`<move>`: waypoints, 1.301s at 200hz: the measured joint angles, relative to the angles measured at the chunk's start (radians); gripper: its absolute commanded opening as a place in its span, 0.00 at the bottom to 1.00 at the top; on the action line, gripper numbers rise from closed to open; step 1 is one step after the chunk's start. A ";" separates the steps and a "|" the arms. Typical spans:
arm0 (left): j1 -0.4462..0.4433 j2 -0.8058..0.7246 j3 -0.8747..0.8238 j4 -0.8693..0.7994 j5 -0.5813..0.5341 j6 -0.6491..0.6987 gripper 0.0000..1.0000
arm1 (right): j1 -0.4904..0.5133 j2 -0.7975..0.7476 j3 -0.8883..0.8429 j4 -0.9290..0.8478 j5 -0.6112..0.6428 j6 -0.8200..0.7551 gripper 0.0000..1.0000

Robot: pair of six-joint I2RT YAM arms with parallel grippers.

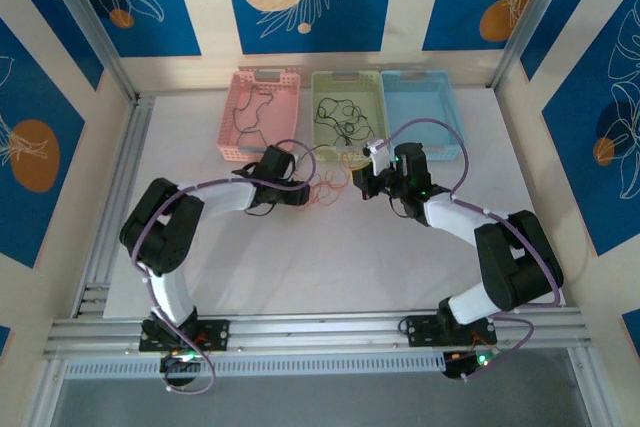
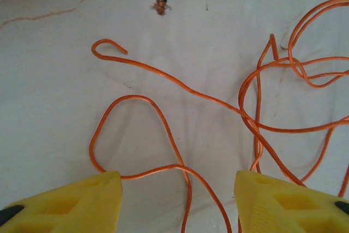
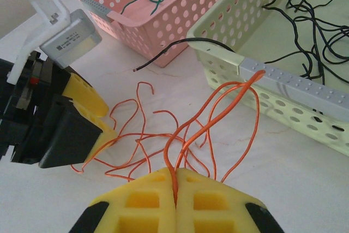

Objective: Untangle the cables

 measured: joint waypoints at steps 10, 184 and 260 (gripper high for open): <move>-0.007 0.016 0.019 -0.020 -0.014 0.008 0.56 | -0.002 0.000 0.000 0.000 0.000 0.002 0.00; 0.264 -0.565 -0.227 -0.090 -0.299 0.039 0.00 | -0.343 -0.116 -0.214 0.131 0.163 0.399 0.00; 0.509 -0.915 -0.385 -0.096 -0.373 -0.027 0.00 | -0.488 -0.135 -0.256 0.057 0.292 0.727 0.00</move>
